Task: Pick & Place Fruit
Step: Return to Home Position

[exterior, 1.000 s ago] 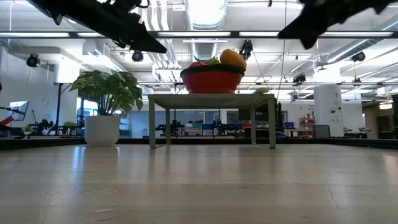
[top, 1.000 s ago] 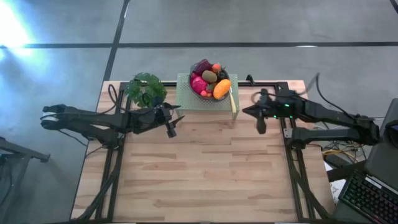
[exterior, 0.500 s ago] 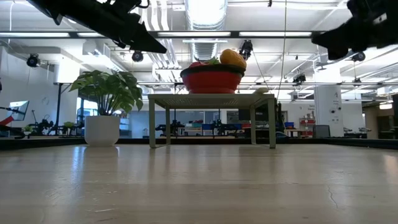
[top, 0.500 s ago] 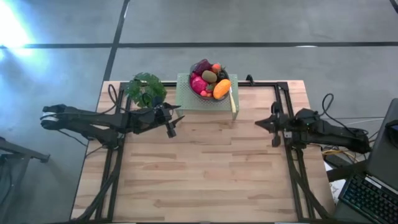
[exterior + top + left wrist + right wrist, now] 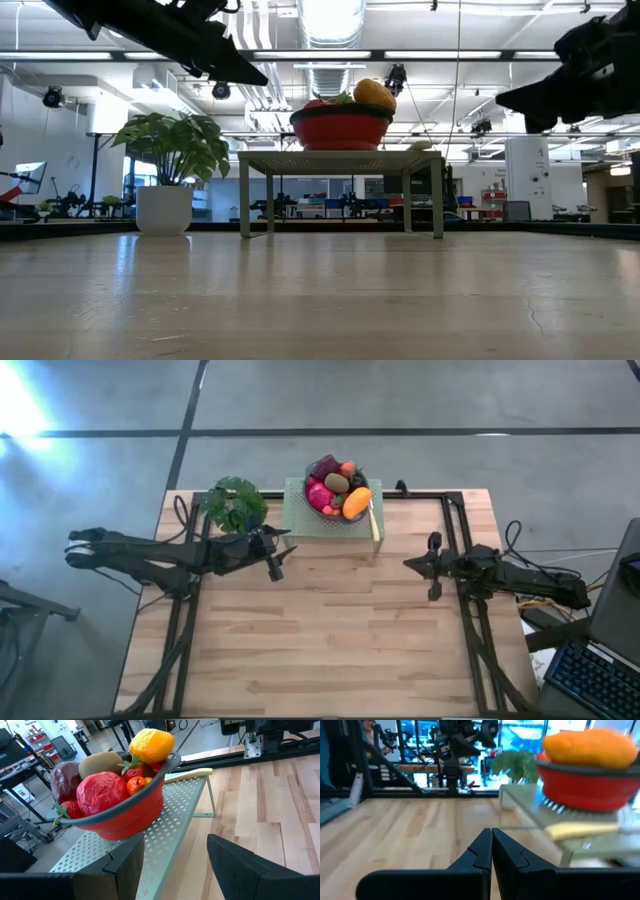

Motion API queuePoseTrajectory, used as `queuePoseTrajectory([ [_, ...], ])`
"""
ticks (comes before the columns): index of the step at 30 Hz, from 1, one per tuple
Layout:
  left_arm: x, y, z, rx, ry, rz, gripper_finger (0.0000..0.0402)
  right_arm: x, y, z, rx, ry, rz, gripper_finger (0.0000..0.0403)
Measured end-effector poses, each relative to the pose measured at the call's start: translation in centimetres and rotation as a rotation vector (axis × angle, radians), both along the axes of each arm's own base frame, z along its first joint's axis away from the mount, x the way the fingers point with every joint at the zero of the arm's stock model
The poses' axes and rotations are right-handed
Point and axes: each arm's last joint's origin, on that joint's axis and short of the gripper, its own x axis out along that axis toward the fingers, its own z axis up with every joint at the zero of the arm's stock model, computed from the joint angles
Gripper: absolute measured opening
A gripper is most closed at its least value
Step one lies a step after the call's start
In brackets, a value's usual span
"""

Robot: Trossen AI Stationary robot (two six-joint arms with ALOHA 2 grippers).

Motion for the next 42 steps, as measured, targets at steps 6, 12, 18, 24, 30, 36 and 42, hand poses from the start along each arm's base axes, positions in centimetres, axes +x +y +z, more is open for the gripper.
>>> queuePoseTrajectory([
  [6,0.0,0.0,0.0,0.0,0.0,0.0,0.0222,0.0,0.0,-0.1,0.151,0.0,-0.004,0.0009],
  [12,0.0,0.0,0.0,0.0,0.001,0.0,0.0222,0.0,0.0,-0.1,0.174,-0.002,-0.005,0.0009],
  [18,0.0,0.0,0.0,0.0,0.0,0.0,0.0222,0.0,0.0,-0.2,0.177,-0.001,-0.005,0.0009],
  [24,-0.9,0.0,0.2,-0.065,-0.031,0.014,0.0222,0.0,0.0,-0.2,0.177,-0.001,-0.005,0.0009],
  [30,-4.7,-0.7,-1.1,-0.179,-0.115,-0.209,0.0222,0.0,0.0,-0.2,0.177,0.0,-0.006,0.0009],
  [36,-7.9,-1.6,-3.0,-0.151,-0.16,-0.508,0.0222,0.0,0.0,-0.2,0.177,0.0,-0.006,0.0009],
  [42,-10.1,-1.7,-4.5,-0.141,-0.238,-0.517,0.0222,0.0,0.0,-0.2,0.177,0.0,-0.006,0.0009],
])
